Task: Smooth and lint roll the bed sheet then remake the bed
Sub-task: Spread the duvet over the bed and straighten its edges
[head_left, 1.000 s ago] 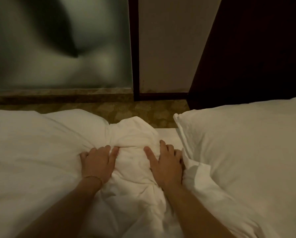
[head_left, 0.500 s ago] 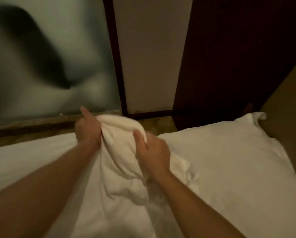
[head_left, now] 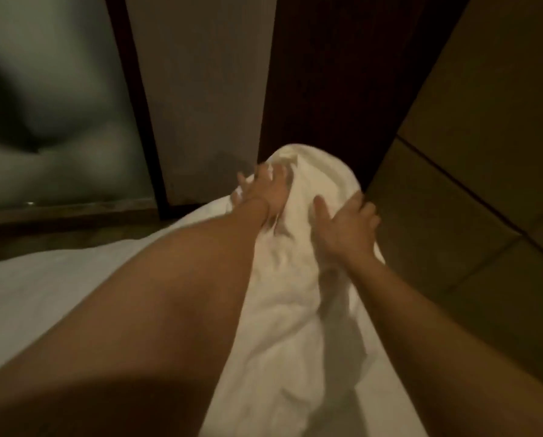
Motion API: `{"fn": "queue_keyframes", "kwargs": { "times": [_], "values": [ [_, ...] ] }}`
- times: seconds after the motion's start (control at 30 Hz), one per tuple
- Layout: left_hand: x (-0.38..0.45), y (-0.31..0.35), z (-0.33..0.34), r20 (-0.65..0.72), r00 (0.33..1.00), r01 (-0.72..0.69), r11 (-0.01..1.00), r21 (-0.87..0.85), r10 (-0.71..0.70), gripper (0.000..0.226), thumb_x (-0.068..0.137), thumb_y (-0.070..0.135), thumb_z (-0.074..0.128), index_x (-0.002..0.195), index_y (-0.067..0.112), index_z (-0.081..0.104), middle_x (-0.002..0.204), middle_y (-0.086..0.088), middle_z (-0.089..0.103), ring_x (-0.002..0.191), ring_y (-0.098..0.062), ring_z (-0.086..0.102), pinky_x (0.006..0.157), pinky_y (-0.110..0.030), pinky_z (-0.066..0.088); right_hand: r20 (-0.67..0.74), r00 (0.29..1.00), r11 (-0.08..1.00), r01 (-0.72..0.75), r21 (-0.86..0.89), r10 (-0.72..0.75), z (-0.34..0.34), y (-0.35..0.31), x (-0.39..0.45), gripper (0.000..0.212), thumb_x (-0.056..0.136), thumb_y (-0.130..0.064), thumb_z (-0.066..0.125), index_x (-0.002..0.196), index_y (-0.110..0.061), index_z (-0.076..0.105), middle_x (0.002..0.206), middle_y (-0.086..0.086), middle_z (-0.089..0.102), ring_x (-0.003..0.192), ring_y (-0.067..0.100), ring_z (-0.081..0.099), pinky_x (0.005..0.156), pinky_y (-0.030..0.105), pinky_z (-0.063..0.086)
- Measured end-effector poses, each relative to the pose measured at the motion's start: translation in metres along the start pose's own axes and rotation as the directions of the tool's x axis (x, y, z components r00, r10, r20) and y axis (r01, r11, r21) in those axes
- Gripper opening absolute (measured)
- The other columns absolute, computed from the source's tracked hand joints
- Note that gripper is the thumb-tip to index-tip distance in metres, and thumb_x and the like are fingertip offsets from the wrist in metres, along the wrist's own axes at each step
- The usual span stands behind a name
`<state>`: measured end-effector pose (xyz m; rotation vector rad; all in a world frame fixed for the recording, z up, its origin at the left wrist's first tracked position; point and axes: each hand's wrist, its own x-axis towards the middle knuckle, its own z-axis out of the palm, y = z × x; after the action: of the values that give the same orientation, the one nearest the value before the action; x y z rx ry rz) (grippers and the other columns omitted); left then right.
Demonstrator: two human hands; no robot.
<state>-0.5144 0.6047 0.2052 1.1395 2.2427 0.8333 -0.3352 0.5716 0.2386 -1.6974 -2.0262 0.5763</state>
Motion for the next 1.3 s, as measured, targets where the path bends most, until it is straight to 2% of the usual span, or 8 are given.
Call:
{"fn": "queue_keyframes", "kwargs": {
  "times": [0.23,0.43,0.57,0.63,0.87,1.03,1.2,1.3],
  "values": [
    [-0.072,-0.105,0.08,0.045,0.999,-0.001,0.969,0.248,-0.01,0.059,0.105,0.054,0.018,0.157,0.042,-0.008,0.166,0.015,-0.016,0.153,-0.022,-0.016,0.122,-0.051,-0.004,0.282,0.956,0.978,-0.018,-0.206,0.077,0.06,0.101,-0.064,0.07,0.09,-0.075,0.016,0.152,-0.047,-0.001,0.163,-0.005,-0.011,0.147,0.037,-0.003,0.118,0.057,0.008],
    [-0.116,-0.129,0.089,0.098,0.995,-0.017,0.991,0.132,0.005,0.095,0.077,0.075,-0.001,0.159,0.03,0.015,0.168,0.006,0.008,0.155,-0.022,0.007,0.124,-0.048,0.01,0.259,0.964,0.996,-0.036,-0.078,0.055,0.055,0.113,-0.085,0.069,0.092,-0.072,0.015,0.153,-0.044,-0.001,0.164,-0.005,-0.007,0.149,0.032,0.002,0.121,0.049,0.007],
    [-0.204,-0.108,0.072,0.178,0.98,-0.066,0.989,-0.133,0.09,0.07,0.091,0.081,0.012,0.152,0.047,0.016,0.165,0.014,0.017,0.151,-0.007,0.016,0.126,-0.039,0.011,0.272,0.962,0.999,-0.024,-0.022,0.029,0.05,0.136,-0.166,0.068,0.092,-0.071,0.013,0.151,-0.047,-0.011,0.164,0.0,-0.008,0.15,0.024,0.0,0.121,0.044,0.007],
    [-0.262,-0.108,0.069,0.168,0.975,-0.152,0.988,0.021,0.147,0.061,0.089,0.082,0.008,0.145,0.057,0.008,0.165,0.017,0.012,0.152,-0.009,0.012,0.125,-0.041,0.008,0.325,0.945,0.999,-0.04,-0.009,0.04,0.045,0.148,-0.212,0.067,0.093,-0.071,0.014,0.15,-0.048,-0.011,0.163,-0.001,-0.007,0.15,0.025,0.003,0.12,0.045,0.012],
    [-0.472,-0.171,0.101,0.099,0.995,-0.056,0.96,0.273,0.029,0.073,0.076,0.081,-0.024,0.145,0.057,-0.023,0.157,0.025,-0.031,0.146,-0.006,-0.03,0.119,-0.036,-0.011,0.465,0.841,0.949,-0.16,-0.273,0.276,-0.005,0.181,-0.409,0.079,0.087,-0.078,0.022,0.151,-0.032,0.013,0.142,-0.003,0.045,0.125,0.021,0.048,0.098,0.036,0.038],
    [-0.576,-0.189,0.136,0.354,0.922,0.129,0.986,0.104,-0.158,0.062,0.087,0.078,0.006,0.143,0.058,-0.012,0.164,0.019,-0.013,0.154,-0.011,-0.005,0.124,-0.034,0.003,0.49,0.816,0.949,-0.219,-0.227,0.305,-0.022,0.218,-0.469,0.056,0.095,-0.064,0.029,0.115,-0.018,0.055,0.118,0.006,0.062,0.112,0.026,0.058,0.094,0.036,0.045],
    [-0.601,-0.131,0.146,0.211,0.971,0.13,0.989,-0.075,-0.111,0.047,0.089,0.072,0.002,0.135,0.061,-0.004,0.158,0.026,0.007,0.153,-0.005,0.009,0.124,-0.032,0.008,0.167,0.977,0.957,-0.17,0.234,0.132,-0.105,0.206,-0.468,0.043,0.099,-0.037,0.045,0.069,-0.01,0.059,0.071,0.01,0.067,0.071,0.027,0.064,0.06,0.033,0.039],
    [-0.633,-0.073,0.153,0.115,0.977,-0.164,0.978,-0.127,0.179,0.061,0.084,0.081,-0.008,0.14,0.063,0.003,0.157,0.035,0.003,0.149,0.008,-0.001,0.12,-0.027,0.003,-0.06,0.99,0.943,-0.103,0.316,0.129,-0.192,0.228,-0.477,0.047,0.099,-0.032,0.049,0.058,-0.009,0.047,0.052,0.003,0.051,0.053,0.021,0.048,0.053,0.037,0.037]
  ]
}}
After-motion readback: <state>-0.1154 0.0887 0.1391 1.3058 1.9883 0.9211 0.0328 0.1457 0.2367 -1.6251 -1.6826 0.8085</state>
